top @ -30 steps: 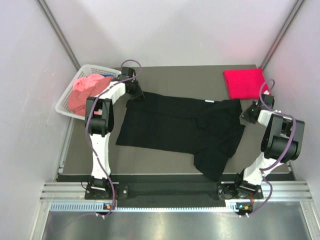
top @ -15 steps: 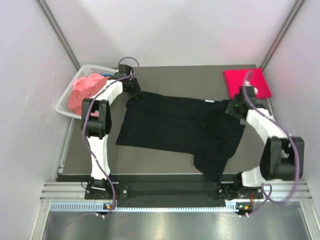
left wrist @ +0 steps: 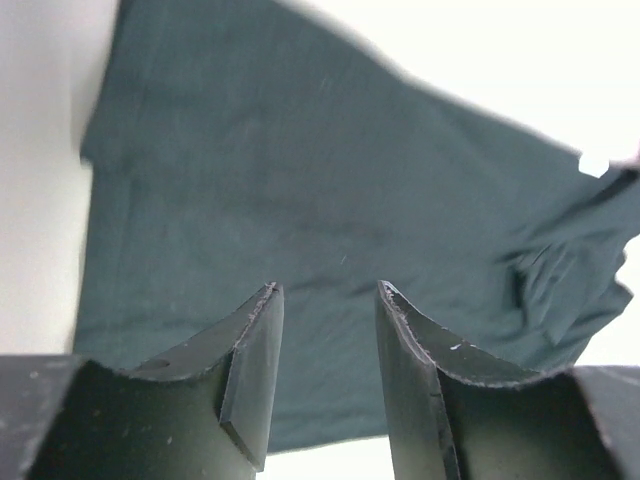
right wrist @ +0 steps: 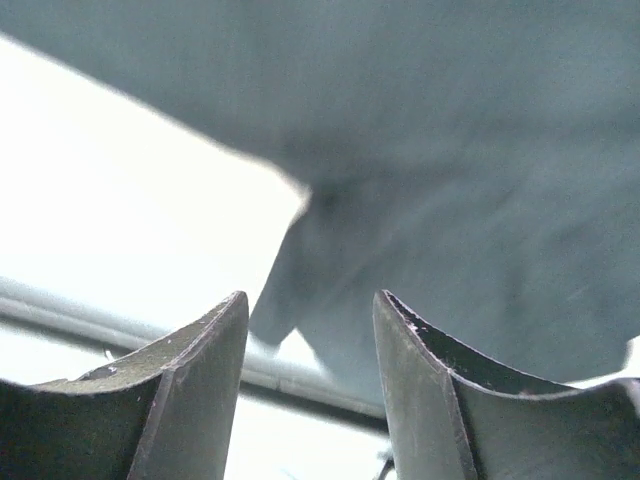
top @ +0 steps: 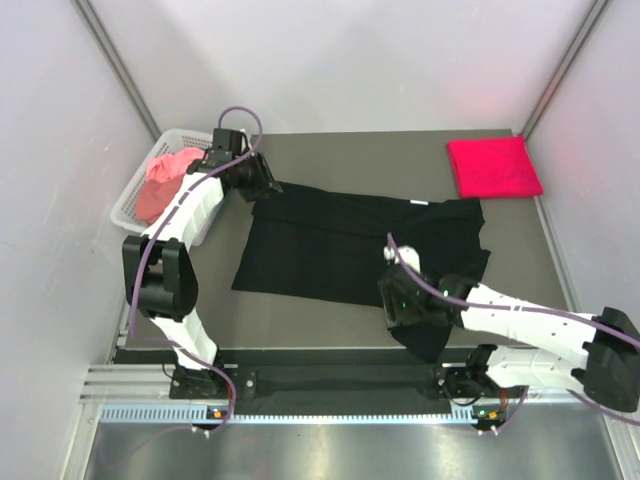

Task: Fold and stack the t-shirts
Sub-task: Fold the tshirt

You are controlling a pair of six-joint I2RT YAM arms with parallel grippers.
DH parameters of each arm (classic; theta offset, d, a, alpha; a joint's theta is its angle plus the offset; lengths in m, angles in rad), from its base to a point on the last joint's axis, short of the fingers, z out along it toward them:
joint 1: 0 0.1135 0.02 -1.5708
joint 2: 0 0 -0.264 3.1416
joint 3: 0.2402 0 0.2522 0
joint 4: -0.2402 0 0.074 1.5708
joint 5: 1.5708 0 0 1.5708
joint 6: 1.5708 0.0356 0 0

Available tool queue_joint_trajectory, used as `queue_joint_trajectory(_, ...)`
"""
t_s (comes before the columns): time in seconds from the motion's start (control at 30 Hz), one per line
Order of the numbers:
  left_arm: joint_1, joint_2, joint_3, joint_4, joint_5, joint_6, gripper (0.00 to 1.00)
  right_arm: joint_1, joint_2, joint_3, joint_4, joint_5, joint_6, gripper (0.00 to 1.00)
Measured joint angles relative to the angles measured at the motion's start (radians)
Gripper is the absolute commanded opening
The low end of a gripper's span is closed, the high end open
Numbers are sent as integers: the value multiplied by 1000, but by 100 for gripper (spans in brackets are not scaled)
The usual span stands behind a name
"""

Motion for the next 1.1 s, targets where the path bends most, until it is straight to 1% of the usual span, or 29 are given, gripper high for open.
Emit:
queue_joint_trajectory(0.13, 2, -19, -84, -13, 21, 3, 47, 209, -49, -99, -14, 49, 127, 54)
queue_joint_trajectory(0.23, 10, -42, -125, -19, 35, 2, 47, 331, -40, -117, -14, 93, 203, 54)
queue_joint_trajectory(0.3, 16, -63, -143, -20, 39, 2, 47, 384, 1, -117, -8, 123, 248, 53)
queue_joint_trajectory(0.43, 27, -107, -155, -21, 45, 2, 47, 451, 142, -114, -29, 189, 331, 49)
queue_joint_trajectory(0.53, 33, -128, -159, -16, 45, 2, 47, 474, 198, -107, -58, 231, 380, 45)
queue_joint_trajectory(0.7, 37, -135, -182, -16, 45, 2, 47, 476, 184, -106, -74, 258, 420, 45)
queue_joint_trajectory(0.97, 41, -136, -192, -16, 42, 1, 47, 462, 154, -117, -92, 261, 419, 46)
queue_joint_trajectory(1.07, 42, -136, -192, -16, 41, 1, 46, 437, 159, -119, -92, 253, 411, 41)
queue_joint_trajectory(1.1, 42, -136, -192, -16, 39, 1, 46, 425, 163, -119, -91, 244, 409, 36)
